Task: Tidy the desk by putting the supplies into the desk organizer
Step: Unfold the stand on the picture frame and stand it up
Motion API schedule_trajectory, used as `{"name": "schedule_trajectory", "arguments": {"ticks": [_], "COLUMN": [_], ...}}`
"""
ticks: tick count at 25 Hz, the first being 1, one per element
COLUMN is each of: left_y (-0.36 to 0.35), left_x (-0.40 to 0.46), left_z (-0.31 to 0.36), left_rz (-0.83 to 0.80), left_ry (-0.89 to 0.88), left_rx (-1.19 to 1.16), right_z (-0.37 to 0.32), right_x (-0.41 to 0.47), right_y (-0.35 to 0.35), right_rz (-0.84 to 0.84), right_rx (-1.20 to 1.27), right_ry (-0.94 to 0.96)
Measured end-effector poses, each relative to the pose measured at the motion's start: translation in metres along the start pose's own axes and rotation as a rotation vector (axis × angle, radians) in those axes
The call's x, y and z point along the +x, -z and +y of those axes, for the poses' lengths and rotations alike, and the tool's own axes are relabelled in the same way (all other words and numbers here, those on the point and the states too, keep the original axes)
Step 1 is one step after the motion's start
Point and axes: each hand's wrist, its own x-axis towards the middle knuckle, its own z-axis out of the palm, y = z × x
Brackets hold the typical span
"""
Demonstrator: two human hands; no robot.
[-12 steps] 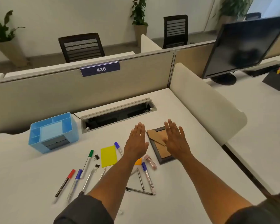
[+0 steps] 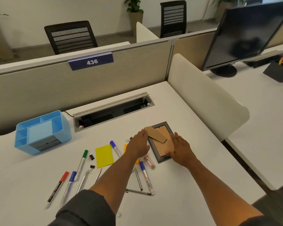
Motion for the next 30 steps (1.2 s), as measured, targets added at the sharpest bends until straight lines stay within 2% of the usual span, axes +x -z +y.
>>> {"name": "schedule_trajectory", "arguments": {"ticks": [5,12,21,30], "left_y": [-0.003,-0.006,-0.007,-0.024], "left_x": [0.018,0.033,0.043,0.050], "left_z": [0.007,0.009,0.008,0.023], "left_rz": [-0.039,0.004,0.170,0.096], "left_ry": [0.008,0.112,0.312,0.208], "left_rx": [-0.043,-0.186,-0.876,-0.970], "right_z": [0.021,0.024,0.025,0.027], "right_x": [-0.005,0.001,0.003,0.003], "right_y": [-0.006,-0.008,-0.010,-0.012], "right_rz": [-0.115,-0.043,-0.023,0.001], "right_rx": [0.060,0.017,-0.011,0.008], "right_ry": [-0.044,-0.056,-0.064,-0.066]}}
